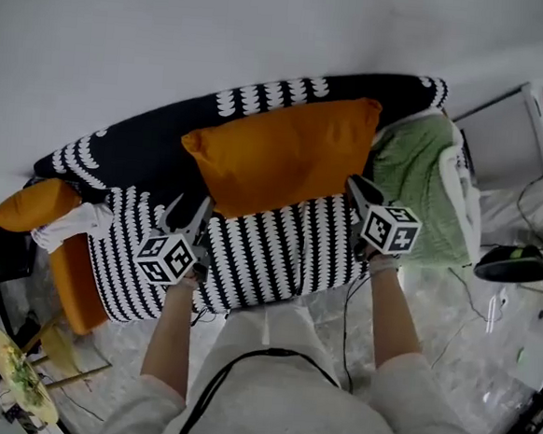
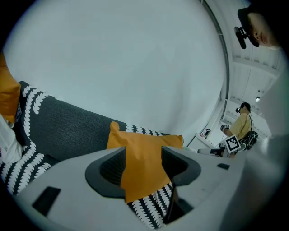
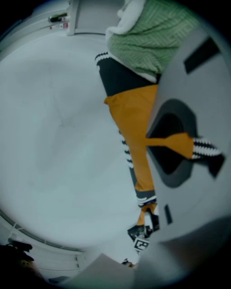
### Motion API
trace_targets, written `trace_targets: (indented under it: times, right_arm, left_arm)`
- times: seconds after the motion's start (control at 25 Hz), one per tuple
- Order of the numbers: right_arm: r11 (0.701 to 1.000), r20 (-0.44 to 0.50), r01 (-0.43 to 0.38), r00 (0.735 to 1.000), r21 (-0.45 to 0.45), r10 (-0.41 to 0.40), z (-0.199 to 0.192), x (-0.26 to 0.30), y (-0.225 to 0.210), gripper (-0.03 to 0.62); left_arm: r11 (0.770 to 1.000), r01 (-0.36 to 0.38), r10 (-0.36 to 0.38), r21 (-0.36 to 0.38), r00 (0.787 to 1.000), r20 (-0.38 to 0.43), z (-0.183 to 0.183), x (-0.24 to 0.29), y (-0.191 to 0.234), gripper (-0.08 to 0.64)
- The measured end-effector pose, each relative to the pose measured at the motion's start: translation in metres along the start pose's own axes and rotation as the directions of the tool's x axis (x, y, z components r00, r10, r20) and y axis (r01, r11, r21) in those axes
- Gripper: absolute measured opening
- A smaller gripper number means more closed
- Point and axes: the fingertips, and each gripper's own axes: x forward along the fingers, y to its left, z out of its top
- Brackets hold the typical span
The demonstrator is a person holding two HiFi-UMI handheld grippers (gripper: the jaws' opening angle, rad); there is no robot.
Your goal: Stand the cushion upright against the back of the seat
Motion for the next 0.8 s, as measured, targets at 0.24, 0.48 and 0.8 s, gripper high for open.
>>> trace_targets:
  times: [0.24,0.48,0.8]
  right_arm:
    - [0.995,0.059,-0.083,0.994,-0.057,0.087,0.008,-0.037,0.055,0.037]
    - [0.984,0.102,-0.137,0.984,-0.117,0.149,0.004,-0.077,0.110,0.020]
    - [0.962,0.135,-0.203,0.964,-0.184,0.230,-0.011,-0.130,0.178,0.017]
  left_arm:
    - [0.988,0.135,-0.135,0.076,0.991,-0.009,0.009,-0.018,-0.039,0.255]
    - [0.962,0.243,-0.249,0.127,0.968,0.034,0.023,-0.045,-0.077,0.068]
    - [0.899,0.390,-0.409,0.199,0.911,0.059,0.031,-0.092,-0.141,0.024]
